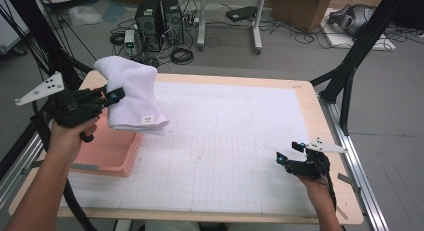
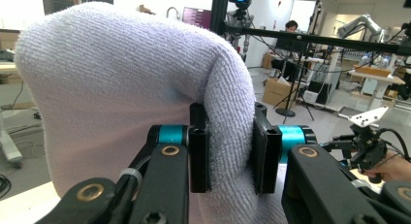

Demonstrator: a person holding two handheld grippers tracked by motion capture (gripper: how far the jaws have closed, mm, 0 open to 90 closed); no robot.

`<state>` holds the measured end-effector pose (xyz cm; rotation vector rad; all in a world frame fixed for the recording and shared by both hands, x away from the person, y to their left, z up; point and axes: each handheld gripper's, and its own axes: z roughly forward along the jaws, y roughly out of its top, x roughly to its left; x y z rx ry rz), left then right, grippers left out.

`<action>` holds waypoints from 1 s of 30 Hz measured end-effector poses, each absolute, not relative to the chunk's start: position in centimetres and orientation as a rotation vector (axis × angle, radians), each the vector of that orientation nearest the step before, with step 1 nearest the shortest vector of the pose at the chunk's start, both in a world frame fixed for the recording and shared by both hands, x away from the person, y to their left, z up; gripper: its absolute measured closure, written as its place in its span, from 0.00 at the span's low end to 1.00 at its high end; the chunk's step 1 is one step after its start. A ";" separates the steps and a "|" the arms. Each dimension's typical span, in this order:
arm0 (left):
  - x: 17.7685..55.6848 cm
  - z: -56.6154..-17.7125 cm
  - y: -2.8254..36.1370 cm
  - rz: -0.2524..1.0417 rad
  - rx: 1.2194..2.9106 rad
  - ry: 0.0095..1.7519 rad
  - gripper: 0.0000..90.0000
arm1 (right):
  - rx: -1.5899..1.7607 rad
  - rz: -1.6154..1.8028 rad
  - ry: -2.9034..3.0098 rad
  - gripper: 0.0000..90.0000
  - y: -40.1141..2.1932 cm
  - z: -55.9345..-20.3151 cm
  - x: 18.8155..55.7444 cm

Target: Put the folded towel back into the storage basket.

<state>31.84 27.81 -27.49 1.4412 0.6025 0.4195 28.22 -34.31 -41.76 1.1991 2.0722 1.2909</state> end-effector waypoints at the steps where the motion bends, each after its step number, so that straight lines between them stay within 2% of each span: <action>1: 31.8 -27.5 28.1 0.421 1.438 0.608 0.82 | 1.203 1.290 2.070 0.25 -34.3 -41.8 28.2; 13: 31.4 -27.2 31.5 0.445 1.383 0.642 0.82 | 1.199 1.290 2.065 0.25 -34.4 -41.7 28.2; 30: 31.0 -29.3 36.1 0.459 1.385 0.722 0.81 | 1.200 1.279 2.067 0.25 -34.4 -41.7 28.1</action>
